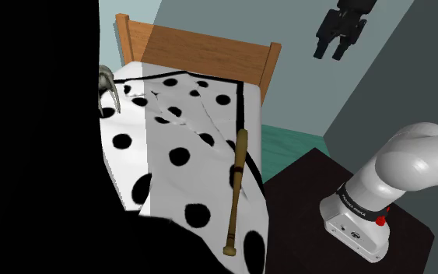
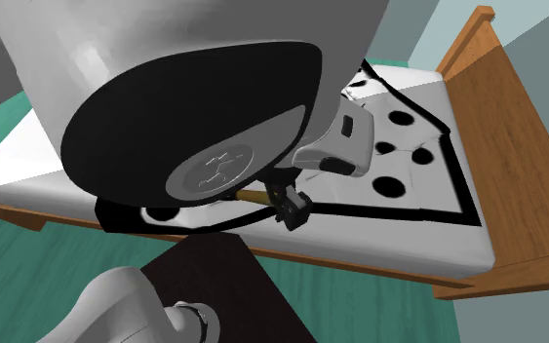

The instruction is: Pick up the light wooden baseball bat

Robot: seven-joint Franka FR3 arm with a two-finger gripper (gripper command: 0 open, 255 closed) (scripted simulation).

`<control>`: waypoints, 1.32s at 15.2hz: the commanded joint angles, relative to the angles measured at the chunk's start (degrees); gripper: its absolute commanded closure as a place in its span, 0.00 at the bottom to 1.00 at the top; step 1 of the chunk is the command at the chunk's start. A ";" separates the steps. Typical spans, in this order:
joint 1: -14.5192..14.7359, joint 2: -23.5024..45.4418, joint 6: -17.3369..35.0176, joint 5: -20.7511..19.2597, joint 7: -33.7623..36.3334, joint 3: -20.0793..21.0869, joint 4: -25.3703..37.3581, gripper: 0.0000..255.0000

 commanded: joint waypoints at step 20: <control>-2.51 9.45 23.61 12.32 41.11 31.23 -17.34 0.00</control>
